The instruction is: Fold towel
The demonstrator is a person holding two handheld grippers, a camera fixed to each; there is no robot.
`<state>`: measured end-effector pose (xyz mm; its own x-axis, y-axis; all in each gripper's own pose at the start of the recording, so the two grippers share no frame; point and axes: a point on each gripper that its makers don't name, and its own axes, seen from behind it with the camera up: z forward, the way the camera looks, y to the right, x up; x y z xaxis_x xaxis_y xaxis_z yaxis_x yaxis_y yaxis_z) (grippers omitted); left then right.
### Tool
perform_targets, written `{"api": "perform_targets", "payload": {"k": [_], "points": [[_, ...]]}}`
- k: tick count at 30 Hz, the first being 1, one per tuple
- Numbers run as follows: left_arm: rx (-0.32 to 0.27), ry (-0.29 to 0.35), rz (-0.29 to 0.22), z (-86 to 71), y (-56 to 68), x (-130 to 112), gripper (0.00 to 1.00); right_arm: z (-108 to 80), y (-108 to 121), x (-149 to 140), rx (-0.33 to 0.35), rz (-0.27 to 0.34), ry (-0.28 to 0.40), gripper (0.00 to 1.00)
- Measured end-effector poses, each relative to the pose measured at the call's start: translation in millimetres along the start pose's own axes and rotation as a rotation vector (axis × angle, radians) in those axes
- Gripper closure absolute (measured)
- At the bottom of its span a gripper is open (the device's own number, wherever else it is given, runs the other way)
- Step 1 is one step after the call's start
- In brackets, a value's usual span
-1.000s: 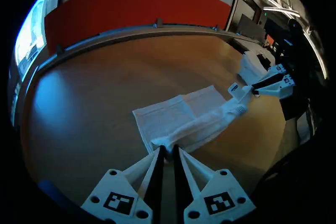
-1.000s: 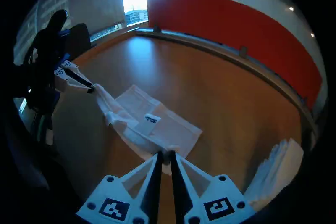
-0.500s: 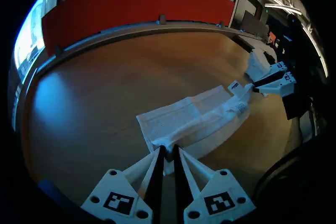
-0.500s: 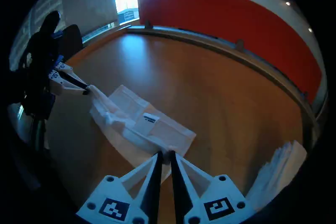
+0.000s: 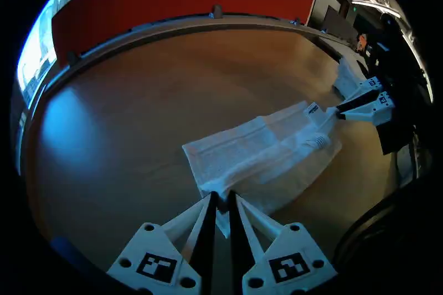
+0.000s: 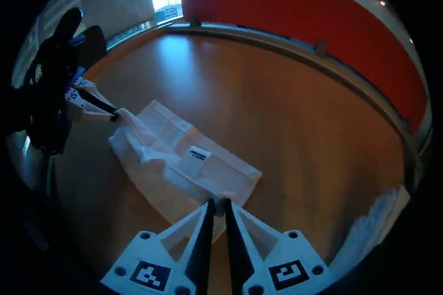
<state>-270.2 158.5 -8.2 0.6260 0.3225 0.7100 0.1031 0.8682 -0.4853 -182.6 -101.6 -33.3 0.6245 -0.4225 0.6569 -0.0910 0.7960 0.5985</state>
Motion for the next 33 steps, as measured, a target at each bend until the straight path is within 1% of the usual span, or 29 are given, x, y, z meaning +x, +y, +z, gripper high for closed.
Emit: {"api": "perform_targets", "payload": {"k": [6, 9, 15, 18, 21, 24, 26, 28, 30, 32, 33], "points": [[0.004, -0.002, -0.021, 9.2, -3.1, 2.2, 0.84, 10.6, 5.3, -1.0, -0.011, 0.012, -0.003, 0.86], [0.015, -0.003, -0.028, 13.7, -7.1, 3.0, 0.79, 15.6, 9.7, -0.1, -0.025, 0.016, -0.001, 0.84], [0.051, -0.006, -0.022, 23.1, -16.6, 6.0, 0.74, 26.1, 17.1, 0.1, -0.046, 0.016, -0.005, 0.76], [0.060, -0.007, -0.014, 25.7, -18.4, 8.1, 0.74, 29.4, 20.0, 0.1, -0.056, 0.007, -0.004, 0.75], [0.070, -0.009, -0.006, 27.9, -20.8, 9.1, 0.71, 31.8, 22.8, -0.2, -0.065, 0.001, -0.005, 0.73], [0.084, -0.012, 0.000, 30.1, -24.1, 9.8, 0.66, 34.5, 27.6, -0.7, -0.081, 0.000, -0.006, 0.66], [0.093, -0.009, 0.003, 30.8, -26.3, 11.4, 0.66, 36.0, 31.3, -0.2, -0.093, -0.001, -0.004, 0.60], [0.104, -0.006, 0.005, 30.9, -28.8, 13.0, 0.62, 36.8, 35.5, 1.0, -0.108, -0.005, 0.001, 0.53], [0.115, -0.002, 0.006, 30.6, -31.6, 14.5, 0.39, 37.2, 40.1, 2.8, -0.126, -0.010, 0.008, 0.46], [0.119, -0.003, 0.005, 31.0, -34.0, 15.0, 0.33, 37.0, 43.1, 4.8, -0.140, -0.017, 0.016, 0.42], [0.121, -0.003, 0.005, 31.0, -35.0, 15.3, 0.27, 36.9, 44.4, 5.6, -0.146, -0.020, 0.019, 0.40]]}}
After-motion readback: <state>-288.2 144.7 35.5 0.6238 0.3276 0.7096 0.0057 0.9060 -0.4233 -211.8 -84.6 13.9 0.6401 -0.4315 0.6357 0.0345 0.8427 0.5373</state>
